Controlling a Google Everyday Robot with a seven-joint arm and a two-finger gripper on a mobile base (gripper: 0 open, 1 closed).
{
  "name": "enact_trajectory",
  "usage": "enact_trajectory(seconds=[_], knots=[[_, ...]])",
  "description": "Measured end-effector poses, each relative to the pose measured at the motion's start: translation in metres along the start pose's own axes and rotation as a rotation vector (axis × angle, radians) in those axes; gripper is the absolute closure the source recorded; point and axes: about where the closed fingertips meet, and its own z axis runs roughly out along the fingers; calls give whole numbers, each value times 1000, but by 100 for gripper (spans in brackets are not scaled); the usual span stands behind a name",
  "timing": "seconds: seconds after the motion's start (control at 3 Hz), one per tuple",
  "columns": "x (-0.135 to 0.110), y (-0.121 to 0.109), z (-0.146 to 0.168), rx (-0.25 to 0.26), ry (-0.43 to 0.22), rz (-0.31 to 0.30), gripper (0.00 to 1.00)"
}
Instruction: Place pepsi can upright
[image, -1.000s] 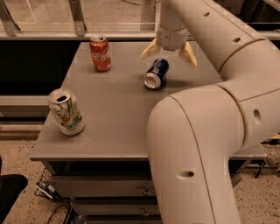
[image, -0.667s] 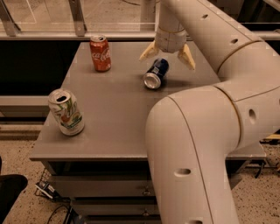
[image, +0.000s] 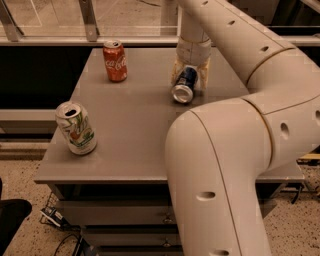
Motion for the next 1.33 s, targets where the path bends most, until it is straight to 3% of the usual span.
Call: enact_trajectory(seconds=[0.67, 1.0, 1.33], knots=[[-11, 8, 6, -23, -33, -1, 84], [-12, 8, 6, -25, -36, -1, 100], [-12, 8, 6, -25, -36, -1, 100]])
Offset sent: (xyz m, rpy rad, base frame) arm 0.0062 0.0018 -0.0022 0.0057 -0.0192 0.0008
